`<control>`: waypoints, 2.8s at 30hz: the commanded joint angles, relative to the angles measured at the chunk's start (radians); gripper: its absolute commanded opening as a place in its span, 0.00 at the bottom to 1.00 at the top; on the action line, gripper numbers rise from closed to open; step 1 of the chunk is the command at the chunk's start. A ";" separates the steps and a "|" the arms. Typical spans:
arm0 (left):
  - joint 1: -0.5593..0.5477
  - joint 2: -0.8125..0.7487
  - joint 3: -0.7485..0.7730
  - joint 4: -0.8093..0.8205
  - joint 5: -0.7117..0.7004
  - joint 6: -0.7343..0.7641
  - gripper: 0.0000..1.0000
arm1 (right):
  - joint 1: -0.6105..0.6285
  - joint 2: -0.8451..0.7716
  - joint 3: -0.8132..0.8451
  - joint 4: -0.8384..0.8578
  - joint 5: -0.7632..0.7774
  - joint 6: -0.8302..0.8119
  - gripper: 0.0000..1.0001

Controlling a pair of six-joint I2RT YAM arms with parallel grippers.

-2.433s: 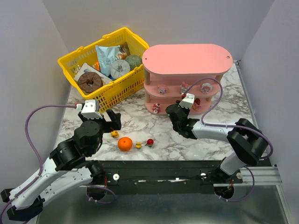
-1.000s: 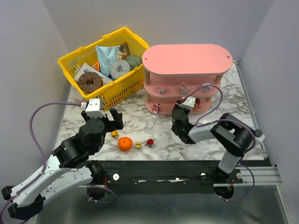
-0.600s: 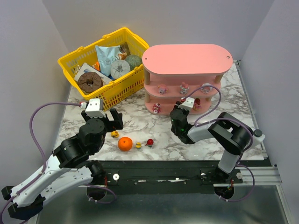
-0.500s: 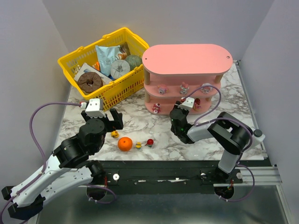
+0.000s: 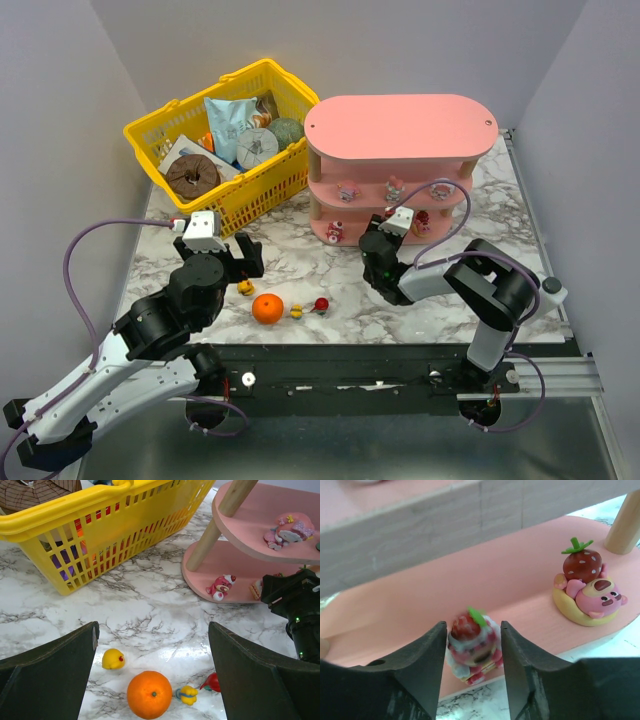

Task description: Place and organize the plastic toys onto the shelf

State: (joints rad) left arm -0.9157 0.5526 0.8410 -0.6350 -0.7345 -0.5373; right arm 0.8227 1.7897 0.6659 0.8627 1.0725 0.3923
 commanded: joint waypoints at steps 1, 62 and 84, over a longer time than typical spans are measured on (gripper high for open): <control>0.008 -0.002 0.004 -0.020 -0.039 0.008 0.99 | -0.003 -0.012 0.018 -0.050 0.023 0.029 0.59; 0.008 -0.049 -0.013 0.001 0.023 -0.003 0.99 | 0.306 -0.569 -0.138 -0.625 -0.704 0.186 0.90; 0.008 -0.051 -0.014 0.000 0.023 0.000 0.99 | 0.441 -0.225 0.063 -0.718 -0.543 0.396 0.78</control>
State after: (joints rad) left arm -0.9154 0.5114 0.8345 -0.6373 -0.7204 -0.5358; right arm 1.2442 1.5276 0.6884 0.1833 0.4896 0.7486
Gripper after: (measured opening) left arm 0.988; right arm 0.783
